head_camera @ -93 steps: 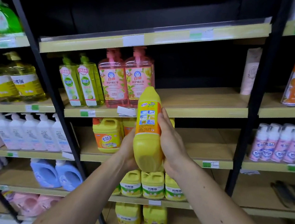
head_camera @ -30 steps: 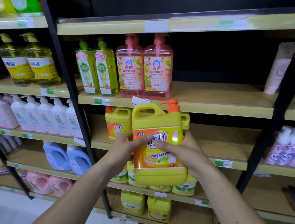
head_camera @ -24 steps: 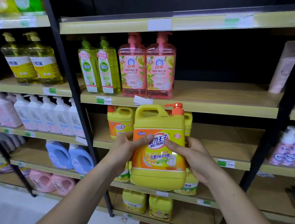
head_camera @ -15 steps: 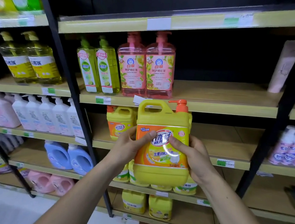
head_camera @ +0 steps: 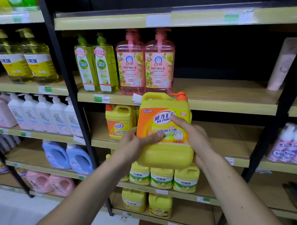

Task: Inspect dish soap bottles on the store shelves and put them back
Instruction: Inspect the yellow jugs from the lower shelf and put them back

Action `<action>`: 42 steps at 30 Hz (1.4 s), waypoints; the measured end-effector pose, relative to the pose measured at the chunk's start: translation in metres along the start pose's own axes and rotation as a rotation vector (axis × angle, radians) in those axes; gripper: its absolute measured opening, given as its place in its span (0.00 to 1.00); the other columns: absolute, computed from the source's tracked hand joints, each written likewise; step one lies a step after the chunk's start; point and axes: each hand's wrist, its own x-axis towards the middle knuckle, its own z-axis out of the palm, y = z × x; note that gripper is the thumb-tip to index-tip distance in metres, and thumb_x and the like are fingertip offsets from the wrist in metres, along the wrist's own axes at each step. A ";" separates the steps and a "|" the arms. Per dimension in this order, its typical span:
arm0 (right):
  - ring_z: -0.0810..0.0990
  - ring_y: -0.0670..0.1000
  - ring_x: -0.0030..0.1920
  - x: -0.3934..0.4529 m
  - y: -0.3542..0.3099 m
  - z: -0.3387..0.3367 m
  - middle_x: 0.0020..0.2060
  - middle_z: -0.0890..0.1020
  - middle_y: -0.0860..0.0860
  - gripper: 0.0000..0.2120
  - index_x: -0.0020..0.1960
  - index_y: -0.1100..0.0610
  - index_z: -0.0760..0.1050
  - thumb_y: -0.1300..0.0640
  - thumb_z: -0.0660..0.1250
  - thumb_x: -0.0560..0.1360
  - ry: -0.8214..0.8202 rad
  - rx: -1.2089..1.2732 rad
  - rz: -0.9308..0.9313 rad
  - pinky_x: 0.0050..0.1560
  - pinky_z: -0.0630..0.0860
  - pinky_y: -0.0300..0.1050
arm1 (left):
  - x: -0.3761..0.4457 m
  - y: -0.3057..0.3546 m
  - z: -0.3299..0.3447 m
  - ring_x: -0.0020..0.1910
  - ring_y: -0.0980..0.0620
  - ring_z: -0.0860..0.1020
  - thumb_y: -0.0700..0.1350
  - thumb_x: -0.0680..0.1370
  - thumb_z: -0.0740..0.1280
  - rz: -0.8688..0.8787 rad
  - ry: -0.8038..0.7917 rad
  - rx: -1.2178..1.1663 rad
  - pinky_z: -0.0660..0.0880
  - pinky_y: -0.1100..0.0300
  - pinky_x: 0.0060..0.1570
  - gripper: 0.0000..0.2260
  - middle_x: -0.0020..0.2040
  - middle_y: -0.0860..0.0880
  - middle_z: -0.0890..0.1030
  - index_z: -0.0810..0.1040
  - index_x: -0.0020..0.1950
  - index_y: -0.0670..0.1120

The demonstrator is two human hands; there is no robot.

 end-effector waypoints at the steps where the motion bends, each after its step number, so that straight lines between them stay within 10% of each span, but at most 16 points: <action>1: 0.90 0.61 0.49 0.002 -0.005 0.002 0.50 0.90 0.59 0.24 0.60 0.60 0.85 0.48 0.83 0.70 0.005 -0.030 0.025 0.54 0.86 0.61 | 0.003 0.007 -0.001 0.56 0.40 0.89 0.54 0.67 0.83 -0.054 -0.026 0.016 0.84 0.39 0.60 0.27 0.56 0.45 0.90 0.86 0.63 0.44; 6: 0.91 0.59 0.49 0.006 -0.023 0.005 0.49 0.90 0.58 0.19 0.60 0.58 0.85 0.47 0.79 0.74 -0.048 -0.097 0.103 0.55 0.86 0.58 | 0.011 0.016 -0.004 0.66 0.35 0.84 0.57 0.67 0.82 -0.198 -0.084 0.002 0.72 0.29 0.73 0.27 0.62 0.42 0.88 0.88 0.63 0.48; 16: 0.90 0.53 0.53 -0.016 0.003 -0.004 0.56 0.89 0.52 0.29 0.63 0.51 0.79 0.47 0.85 0.67 0.023 -0.179 -0.238 0.55 0.87 0.55 | 0.012 -0.014 -0.022 0.67 0.40 0.84 0.46 0.74 0.80 0.019 -0.184 -0.007 0.82 0.43 0.64 0.31 0.68 0.44 0.85 0.75 0.76 0.49; 21: 0.85 0.39 0.58 -0.037 0.039 -0.008 0.58 0.85 0.36 0.31 0.69 0.42 0.74 0.34 0.75 0.70 0.066 -0.503 -0.571 0.54 0.80 0.37 | -0.012 -0.017 -0.021 0.64 0.68 0.80 0.68 0.68 0.79 0.196 -0.077 0.222 0.80 0.70 0.54 0.36 0.65 0.69 0.81 0.66 0.71 0.74; 24: 0.85 0.41 0.56 -0.041 0.052 0.000 0.58 0.85 0.38 0.34 0.70 0.43 0.72 0.31 0.75 0.70 0.130 -0.525 -0.661 0.50 0.81 0.36 | -0.020 -0.021 -0.006 0.60 0.76 0.78 0.63 0.69 0.81 0.259 -0.089 0.191 0.77 0.76 0.51 0.41 0.60 0.82 0.76 0.54 0.69 0.76; 27: 0.87 0.49 0.54 -0.043 0.064 0.010 0.57 0.85 0.43 0.36 0.69 0.44 0.73 0.32 0.78 0.67 0.143 -0.534 -0.690 0.49 0.84 0.47 | -0.010 -0.029 0.006 0.60 0.67 0.83 0.49 0.69 0.83 0.343 -0.063 0.177 0.80 0.72 0.52 0.45 0.61 0.70 0.82 0.56 0.73 0.65; 32: 0.77 0.45 0.62 -0.057 0.074 0.037 0.59 0.74 0.35 0.37 0.70 0.37 0.68 0.35 0.74 0.63 0.266 -0.722 -0.695 0.53 0.70 0.27 | 0.001 -0.026 -0.002 0.63 0.43 0.85 0.50 0.66 0.83 0.244 -0.074 0.033 0.84 0.49 0.59 0.45 0.66 0.42 0.84 0.66 0.78 0.47; 38: 0.73 0.38 0.72 -0.055 0.051 0.016 0.68 0.76 0.29 0.33 0.71 0.33 0.76 0.22 0.68 0.71 -0.112 -0.627 -0.582 0.68 0.73 0.42 | 0.008 -0.026 -0.033 0.68 0.35 0.81 0.56 0.69 0.84 0.092 -0.221 -0.288 0.78 0.38 0.70 0.39 0.72 0.34 0.79 0.79 0.74 0.40; 42: 0.77 0.40 0.69 -0.037 0.048 0.006 0.68 0.79 0.34 0.35 0.68 0.34 0.76 0.22 0.71 0.65 -0.084 -0.467 -0.312 0.65 0.77 0.45 | 0.010 -0.027 -0.044 0.65 0.36 0.84 0.57 0.69 0.84 0.027 -0.355 -0.450 0.81 0.39 0.65 0.35 0.69 0.36 0.82 0.83 0.71 0.42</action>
